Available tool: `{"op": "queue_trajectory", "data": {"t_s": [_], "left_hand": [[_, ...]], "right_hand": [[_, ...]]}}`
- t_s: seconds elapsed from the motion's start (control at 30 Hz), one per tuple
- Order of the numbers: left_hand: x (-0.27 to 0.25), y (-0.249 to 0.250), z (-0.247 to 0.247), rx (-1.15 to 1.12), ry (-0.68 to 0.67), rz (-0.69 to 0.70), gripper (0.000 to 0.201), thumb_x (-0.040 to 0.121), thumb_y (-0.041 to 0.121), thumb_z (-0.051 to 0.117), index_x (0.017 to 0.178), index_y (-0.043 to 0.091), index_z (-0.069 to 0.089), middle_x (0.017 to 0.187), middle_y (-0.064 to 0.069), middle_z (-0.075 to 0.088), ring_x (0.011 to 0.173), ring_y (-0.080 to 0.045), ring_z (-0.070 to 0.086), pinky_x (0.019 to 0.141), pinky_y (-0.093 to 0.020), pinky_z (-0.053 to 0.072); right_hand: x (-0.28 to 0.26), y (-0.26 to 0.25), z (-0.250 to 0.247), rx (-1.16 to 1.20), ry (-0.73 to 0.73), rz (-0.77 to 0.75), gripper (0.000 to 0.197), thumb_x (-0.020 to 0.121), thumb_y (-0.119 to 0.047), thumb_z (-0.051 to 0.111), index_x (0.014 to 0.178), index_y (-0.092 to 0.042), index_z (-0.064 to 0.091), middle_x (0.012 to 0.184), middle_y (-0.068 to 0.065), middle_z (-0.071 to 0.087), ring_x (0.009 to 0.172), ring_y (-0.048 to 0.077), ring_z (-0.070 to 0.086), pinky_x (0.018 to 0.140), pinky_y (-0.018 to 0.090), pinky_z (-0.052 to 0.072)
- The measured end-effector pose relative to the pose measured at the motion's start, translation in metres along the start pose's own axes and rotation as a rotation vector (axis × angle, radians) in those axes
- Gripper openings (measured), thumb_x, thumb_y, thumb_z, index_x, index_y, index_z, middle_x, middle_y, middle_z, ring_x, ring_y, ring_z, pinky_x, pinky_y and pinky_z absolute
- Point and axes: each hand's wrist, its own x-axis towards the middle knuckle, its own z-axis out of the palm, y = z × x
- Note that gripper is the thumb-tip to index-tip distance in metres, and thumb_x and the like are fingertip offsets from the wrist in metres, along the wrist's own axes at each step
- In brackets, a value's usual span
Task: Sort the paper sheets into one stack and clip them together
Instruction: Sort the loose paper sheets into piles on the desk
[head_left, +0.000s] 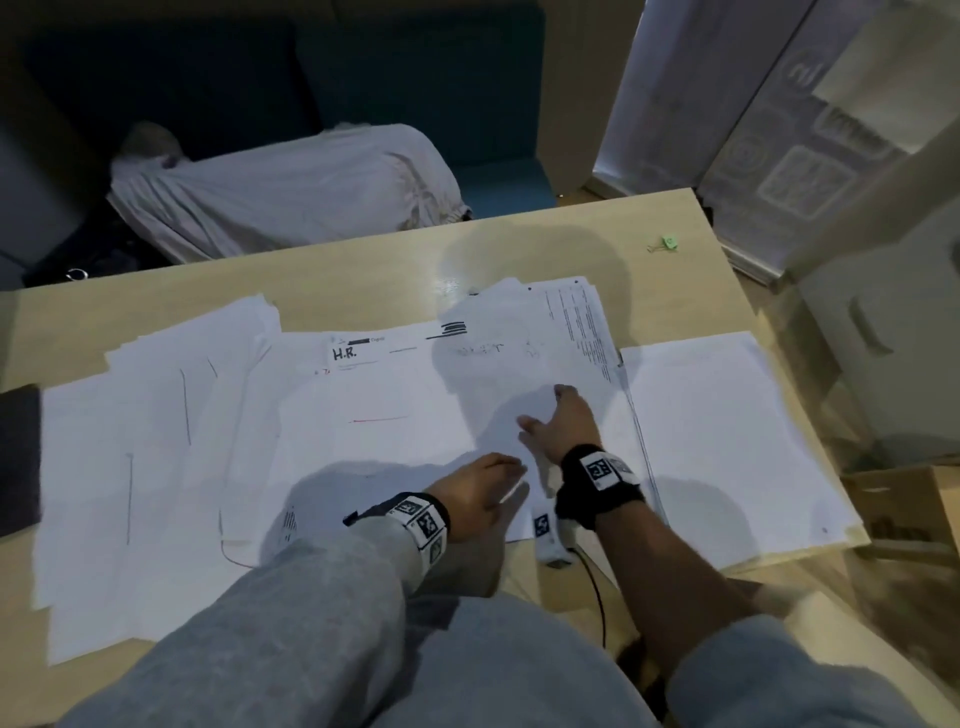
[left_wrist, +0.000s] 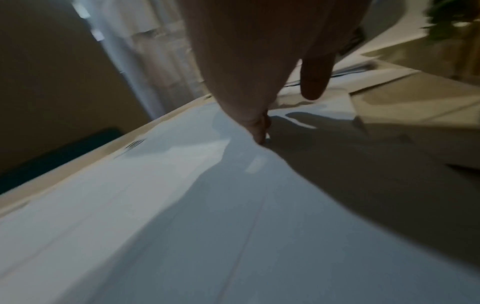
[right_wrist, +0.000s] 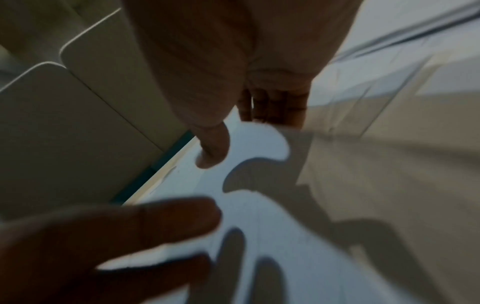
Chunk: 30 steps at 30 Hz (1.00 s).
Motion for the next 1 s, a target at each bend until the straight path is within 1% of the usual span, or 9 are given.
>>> {"op": "queue_trajectory", "data": {"t_s": [0.17, 0.27, 0.37, 0.5, 0.63, 0.73, 0.8, 0.87, 1.0], "left_hand": [[-0.035, -0.06, -0.017, 0.005, 0.459, -0.397, 0.078, 0.085, 0.028, 0.064, 0.151, 0.027, 0.021, 0.16, 0.005, 0.013, 0.148, -0.019, 0.011, 0.117, -0.05, 0.021], [-0.063, -0.088, -0.029, -0.108, 0.536, -0.891, 0.116, 0.071, 0.05, 0.077, 0.152, 0.029, -0.003, 0.159, 0.006, -0.009, 0.148, -0.022, -0.002, 0.11, -0.062, 0.021], [-0.08, -0.103, -0.038, -0.388, 0.599, -1.13, 0.132, 0.06, 0.043, 0.087, 0.152, 0.021, -0.005, 0.159, -0.005, -0.005, 0.145, -0.031, 0.008, 0.111, -0.057, 0.026], [-0.083, -0.116, -0.046, -0.545, 0.616, -1.173, 0.128, 0.064, 0.026, 0.088, 0.152, 0.014, -0.005, 0.151, -0.019, 0.017, 0.137, -0.038, 0.031, 0.108, -0.048, 0.034], [-0.083, -0.121, -0.049, -0.329, 0.527, -1.212, 0.096, 0.059, 0.036, 0.083, 0.132, 0.004, 0.03, 0.138, -0.017, 0.035, 0.127, -0.034, 0.036, 0.102, -0.044, 0.037], [-0.087, -0.119, -0.05, -0.374, 0.584, -1.236, 0.099, 0.055, 0.036, 0.086, 0.13, 0.004, 0.03, 0.14, -0.016, 0.029, 0.13, -0.033, 0.03, 0.104, -0.045, 0.035], [-0.09, -0.12, -0.051, -0.408, 0.657, -1.226, 0.095, 0.058, 0.026, 0.086, 0.131, 0.003, 0.03, 0.139, -0.017, 0.029, 0.129, -0.034, 0.031, 0.104, -0.045, 0.036], [-0.094, -0.124, -0.052, -0.451, 0.747, -1.184, 0.09, 0.063, 0.016, 0.083, 0.134, 0.002, 0.03, 0.137, -0.021, 0.032, 0.127, -0.037, 0.036, 0.104, -0.043, 0.038], [-0.102, -0.138, -0.051, -0.56, 0.87, -0.952, 0.065, 0.086, 0.008, 0.064, 0.143, 0.002, 0.032, 0.142, -0.022, 0.039, 0.132, -0.036, 0.039, 0.11, -0.037, 0.031]], "right_hand": [[-0.002, -0.007, 0.008, 0.024, 0.047, 0.006, 0.042, 0.09, -0.017, 0.059, 0.129, -0.004, 0.048, 0.126, 0.019, 0.059, 0.115, 0.034, 0.057, 0.091, 0.031, 0.045], [0.003, -0.003, -0.014, 0.134, 0.177, -0.013, 0.029, 0.091, -0.01, 0.054, 0.12, -0.003, 0.057, 0.121, 0.02, 0.062, 0.109, 0.034, 0.059, 0.079, 0.023, 0.038], [0.009, 0.0, -0.039, 0.303, 0.331, -0.016, 0.018, 0.085, -0.012, 0.056, 0.103, -0.01, 0.062, 0.108, 0.02, 0.067, 0.086, 0.031, 0.059, 0.073, 0.028, 0.041], [0.005, -0.009, -0.058, 0.579, 0.336, -0.065, 0.022, 0.08, -0.019, 0.065, 0.102, -0.013, 0.065, 0.098, 0.009, 0.068, 0.086, 0.026, 0.063, 0.078, 0.036, 0.053], [-0.005, -0.027, -0.04, 0.515, 0.197, -0.078, 0.017, 0.089, -0.024, 0.061, 0.102, -0.013, 0.062, 0.096, 0.004, 0.069, 0.083, 0.019, 0.064, 0.073, 0.019, 0.053], [-0.014, -0.032, -0.007, 0.461, 0.086, -0.048, 0.028, 0.087, -0.034, 0.063, 0.106, -0.014, 0.065, 0.104, 0.007, 0.071, 0.092, 0.025, 0.066, 0.087, 0.039, 0.055], [-0.02, -0.033, 0.013, 0.42, 0.025, -0.081, 0.03, 0.088, -0.034, 0.062, 0.109, -0.013, 0.064, 0.106, 0.008, 0.07, 0.09, 0.025, 0.065, 0.079, 0.037, 0.056], [-0.024, -0.039, 0.03, 0.308, -0.043, -0.114, 0.031, 0.091, -0.03, 0.06, 0.112, -0.007, 0.062, 0.108, 0.012, 0.068, 0.09, 0.027, 0.064, 0.069, 0.028, 0.049], [-0.026, -0.05, 0.052, 0.089, -0.108, -0.13, 0.037, 0.093, -0.03, 0.055, 0.116, -0.001, 0.061, 0.117, 0.019, 0.065, 0.109, 0.035, 0.06, 0.079, 0.03, 0.041]]}}
